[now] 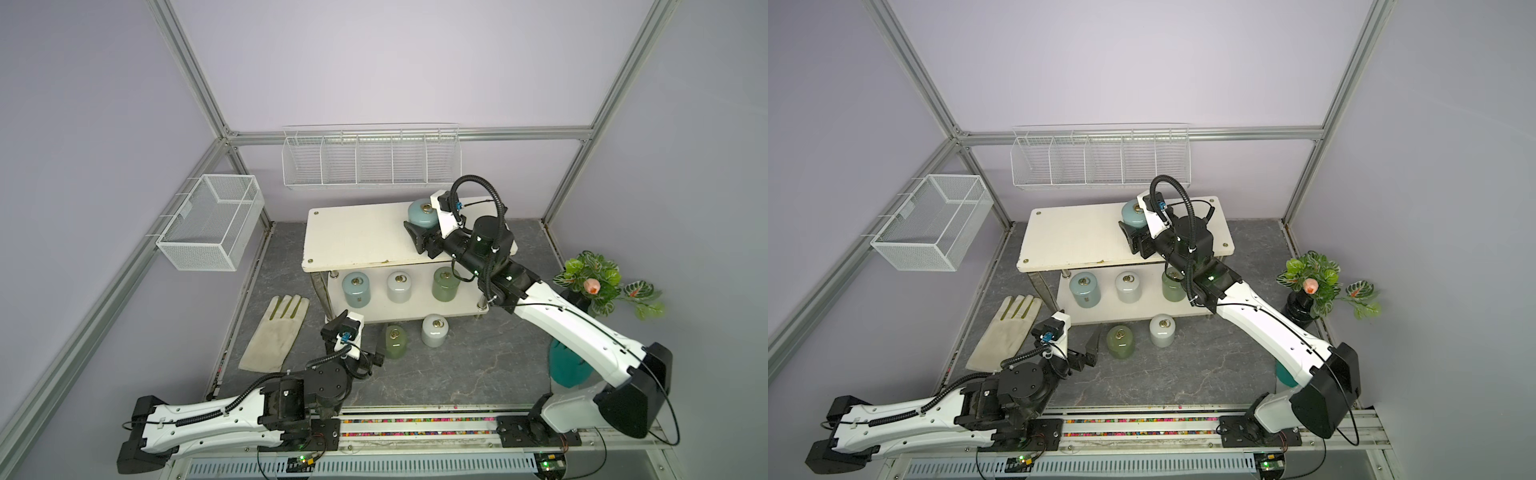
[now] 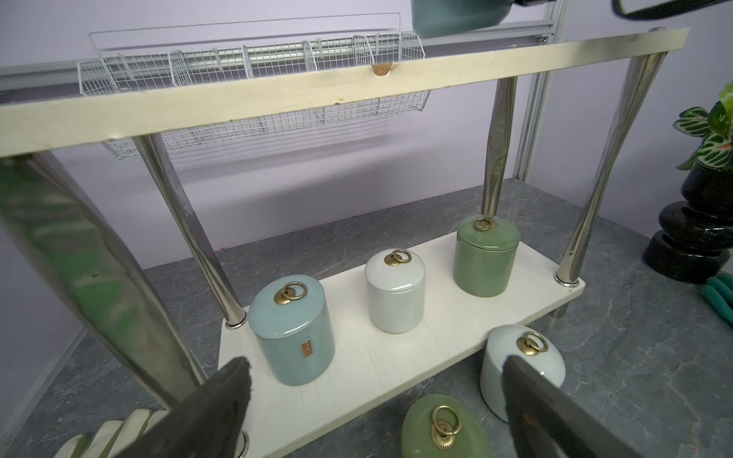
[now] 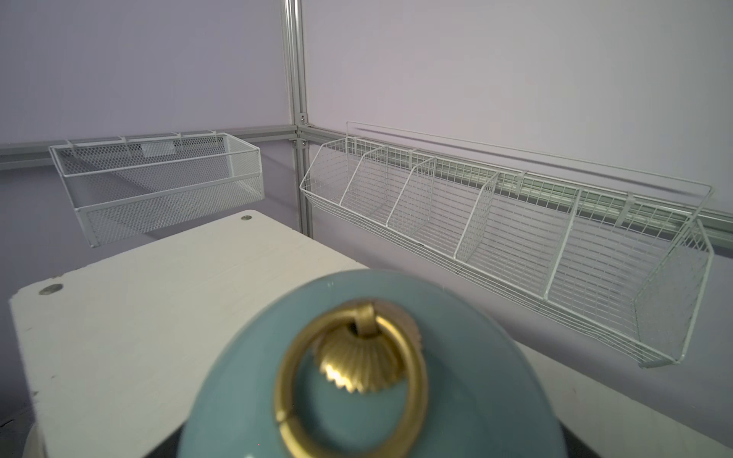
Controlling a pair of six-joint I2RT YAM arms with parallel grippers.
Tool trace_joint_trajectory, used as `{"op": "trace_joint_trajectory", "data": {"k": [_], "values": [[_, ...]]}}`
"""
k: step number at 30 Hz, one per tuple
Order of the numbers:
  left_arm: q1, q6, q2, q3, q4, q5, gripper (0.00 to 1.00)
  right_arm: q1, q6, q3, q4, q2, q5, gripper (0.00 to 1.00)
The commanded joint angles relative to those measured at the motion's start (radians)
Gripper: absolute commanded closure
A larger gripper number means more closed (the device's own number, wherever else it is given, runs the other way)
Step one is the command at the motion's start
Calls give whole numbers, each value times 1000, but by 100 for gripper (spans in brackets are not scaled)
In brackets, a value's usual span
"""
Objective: Remove the tea canisters from the shelf
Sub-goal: Pick up the tea canister from the shelf, then place the tea canister at the center of the board.
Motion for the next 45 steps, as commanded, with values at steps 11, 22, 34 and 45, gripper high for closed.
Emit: {"op": "trace_joint_trajectory", "data": {"k": [11, 22, 34, 45], "values": [[170, -91, -4, 9, 39, 464, 0, 64, -40, -198, 4, -298, 74, 37], [369, -161, 10, 47, 14, 976, 0, 133, -12, -414, -67, -524, 141, 37], [383, -173, 100, 74, 83, 1043, 0, 177, 112, -750, -138, -789, 271, 37], [390, -187, 190, 90, 142, 1093, 0, 178, 289, -1113, -80, -1027, 383, 36]]}}
